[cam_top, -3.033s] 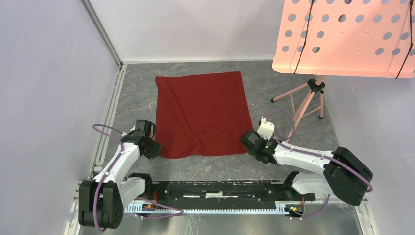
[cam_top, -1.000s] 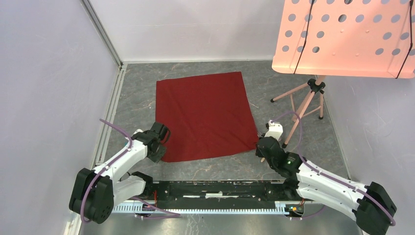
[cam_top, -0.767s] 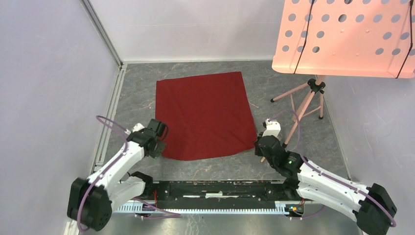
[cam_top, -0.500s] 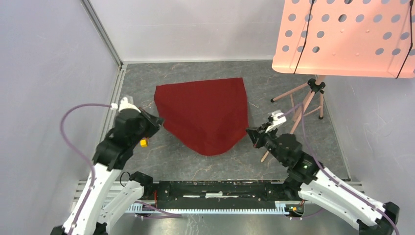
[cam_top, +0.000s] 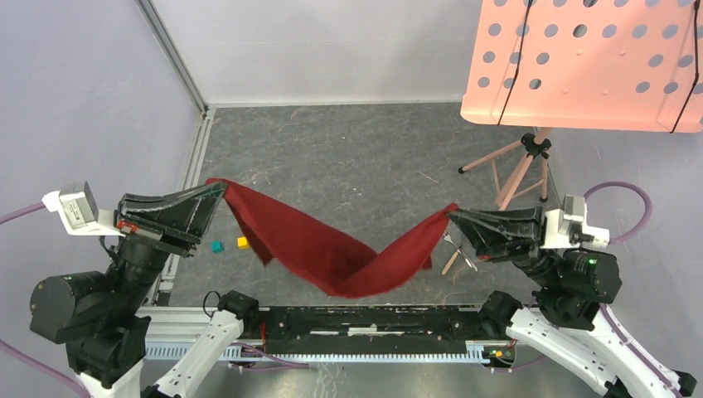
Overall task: Fold the napkin into a case and place the utensils inside
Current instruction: Flatten the napkin at the center of the board.
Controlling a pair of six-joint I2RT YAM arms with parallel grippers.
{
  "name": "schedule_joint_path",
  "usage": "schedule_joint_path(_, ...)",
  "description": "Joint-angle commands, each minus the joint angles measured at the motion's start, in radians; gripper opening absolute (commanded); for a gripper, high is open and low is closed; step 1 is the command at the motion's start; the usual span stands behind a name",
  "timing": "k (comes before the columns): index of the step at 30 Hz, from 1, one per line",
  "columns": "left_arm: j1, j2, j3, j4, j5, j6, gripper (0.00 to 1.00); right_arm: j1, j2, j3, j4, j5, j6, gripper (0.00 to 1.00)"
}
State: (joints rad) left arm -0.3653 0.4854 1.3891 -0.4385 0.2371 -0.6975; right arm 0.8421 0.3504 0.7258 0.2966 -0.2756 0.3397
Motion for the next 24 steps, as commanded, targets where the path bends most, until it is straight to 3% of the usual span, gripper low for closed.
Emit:
schedule_joint_path(1, 0.004, 0.07, -0.022, -0.001, -0.186, 0.088, 0.02, -0.001, 0.044, -0.006, -0.105, 0.402, 0.021, 0.0)
schedule_joint_path(6, 0.003, 0.383, 0.043, -0.267, -0.623, 0.087, 0.02, -0.002, 0.241, -0.001, -0.264, 1.022, 0.066, 0.0)
schedule_joint_path(9, 0.039, 0.61, 0.042, -0.254, -0.724, 0.116, 0.02, -0.022, 0.409, -0.033, -0.165, 1.208, -0.009, 0.0)
schedule_joint_path(14, 0.205, 0.902, -0.032, -0.014, -0.519, 0.128, 0.02, -0.225, 0.704, -0.042, 0.03, 1.022, -0.005, 0.0)
schedule_joint_path(19, 0.253, 1.138, -0.053, 0.24, -0.372, 0.165, 0.02, -0.319, 1.037, 0.032, 0.251, 0.884, -0.089, 0.0)
schedule_joint_path(24, 0.316, 1.375, 0.074, 0.292, -0.174, 0.14, 0.02, -0.399, 1.277, 0.149, 0.354, 0.693, -0.153, 0.0)
